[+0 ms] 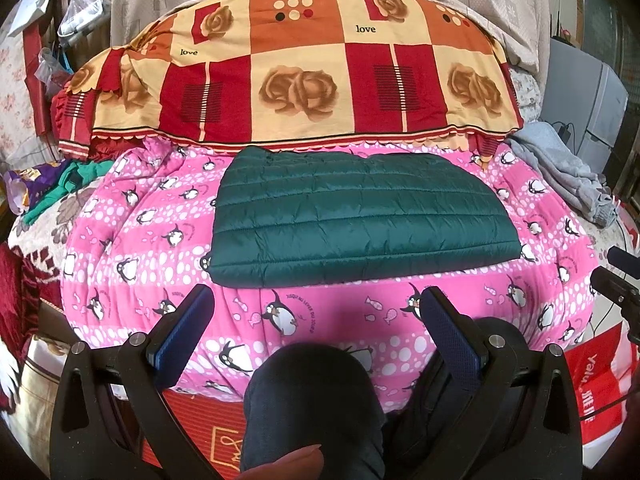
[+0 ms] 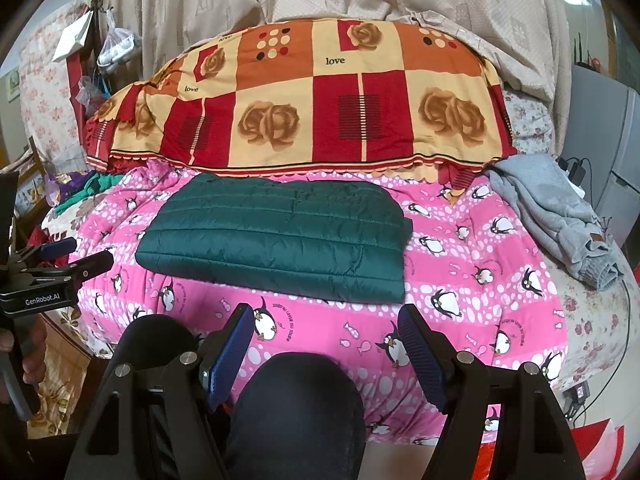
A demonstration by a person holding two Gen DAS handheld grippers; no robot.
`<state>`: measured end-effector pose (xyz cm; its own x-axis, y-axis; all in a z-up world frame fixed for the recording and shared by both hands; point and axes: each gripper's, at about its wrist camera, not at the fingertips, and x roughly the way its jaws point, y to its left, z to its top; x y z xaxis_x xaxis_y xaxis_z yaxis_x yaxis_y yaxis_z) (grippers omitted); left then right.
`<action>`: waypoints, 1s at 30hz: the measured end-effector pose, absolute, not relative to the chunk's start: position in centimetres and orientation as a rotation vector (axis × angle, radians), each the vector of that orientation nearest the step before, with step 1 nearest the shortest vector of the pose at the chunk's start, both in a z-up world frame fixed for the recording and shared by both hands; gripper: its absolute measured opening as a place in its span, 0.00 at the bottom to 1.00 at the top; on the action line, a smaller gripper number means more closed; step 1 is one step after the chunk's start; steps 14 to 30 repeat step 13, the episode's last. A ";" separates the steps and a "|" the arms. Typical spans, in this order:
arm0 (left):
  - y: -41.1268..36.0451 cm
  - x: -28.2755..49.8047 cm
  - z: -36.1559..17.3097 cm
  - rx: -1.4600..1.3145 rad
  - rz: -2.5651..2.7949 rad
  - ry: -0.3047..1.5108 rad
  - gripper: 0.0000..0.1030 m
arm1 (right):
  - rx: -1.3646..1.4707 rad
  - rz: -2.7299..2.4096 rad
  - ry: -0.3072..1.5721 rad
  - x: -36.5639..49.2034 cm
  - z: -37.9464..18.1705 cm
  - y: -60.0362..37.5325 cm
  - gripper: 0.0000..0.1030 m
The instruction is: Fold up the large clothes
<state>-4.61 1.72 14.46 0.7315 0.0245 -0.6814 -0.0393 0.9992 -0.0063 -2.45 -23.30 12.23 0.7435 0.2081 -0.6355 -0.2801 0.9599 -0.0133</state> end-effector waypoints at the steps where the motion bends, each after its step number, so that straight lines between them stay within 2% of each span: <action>1: 1.7 -4.7 14.5 -0.020 0.034 0.749 1.00 | -0.111 0.267 0.681 -2.4 12.2 -23.3 0.70; 30: 0.9 -5.1 15.0 -0.023 0.025 0.713 1.00 | -0.108 0.267 0.686 -2.5 12.1 -23.1 0.70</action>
